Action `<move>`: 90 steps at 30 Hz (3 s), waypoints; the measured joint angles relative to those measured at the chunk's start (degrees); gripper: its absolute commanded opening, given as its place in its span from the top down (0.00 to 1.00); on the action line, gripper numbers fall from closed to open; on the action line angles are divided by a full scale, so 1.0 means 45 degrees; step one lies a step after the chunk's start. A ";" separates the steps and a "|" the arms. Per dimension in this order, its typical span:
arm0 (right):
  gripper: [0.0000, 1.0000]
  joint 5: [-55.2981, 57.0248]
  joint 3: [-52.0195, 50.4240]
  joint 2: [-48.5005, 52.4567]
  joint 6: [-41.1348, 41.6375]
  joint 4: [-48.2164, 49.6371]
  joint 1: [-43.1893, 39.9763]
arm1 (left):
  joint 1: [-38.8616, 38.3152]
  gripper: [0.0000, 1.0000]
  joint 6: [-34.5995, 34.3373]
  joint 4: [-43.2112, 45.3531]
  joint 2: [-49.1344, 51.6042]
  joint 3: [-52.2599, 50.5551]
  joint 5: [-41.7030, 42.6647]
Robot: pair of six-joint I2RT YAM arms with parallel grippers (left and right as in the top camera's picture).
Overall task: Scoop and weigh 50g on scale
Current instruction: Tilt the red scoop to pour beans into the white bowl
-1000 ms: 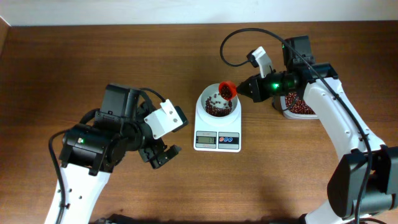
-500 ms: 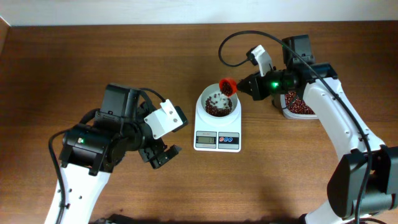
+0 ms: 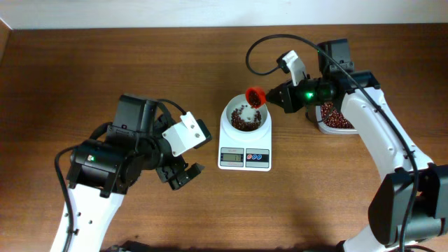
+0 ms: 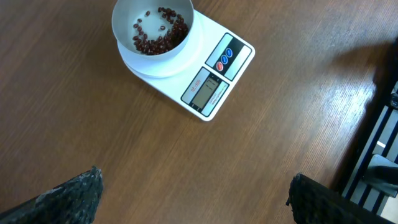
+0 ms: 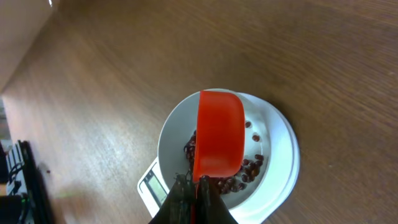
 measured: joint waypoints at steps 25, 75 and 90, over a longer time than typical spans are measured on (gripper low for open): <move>0.96 0.0641 0.0000 0.0000 -0.0631 -0.0325 0.0665 | 0.0000 0.01 0.0000 0.0000 0.0000 -0.0005 -0.0005; 0.96 0.2720 0.0000 -0.0729 -0.0617 -0.0340 0.1239 | 0.0000 0.01 0.0000 0.0000 0.0000 -0.0005 0.0000; 0.96 0.3133 0.0000 -0.0821 -0.0578 -0.0228 0.1263 | 0.0000 0.01 0.0000 0.0000 0.0000 -0.0005 0.0000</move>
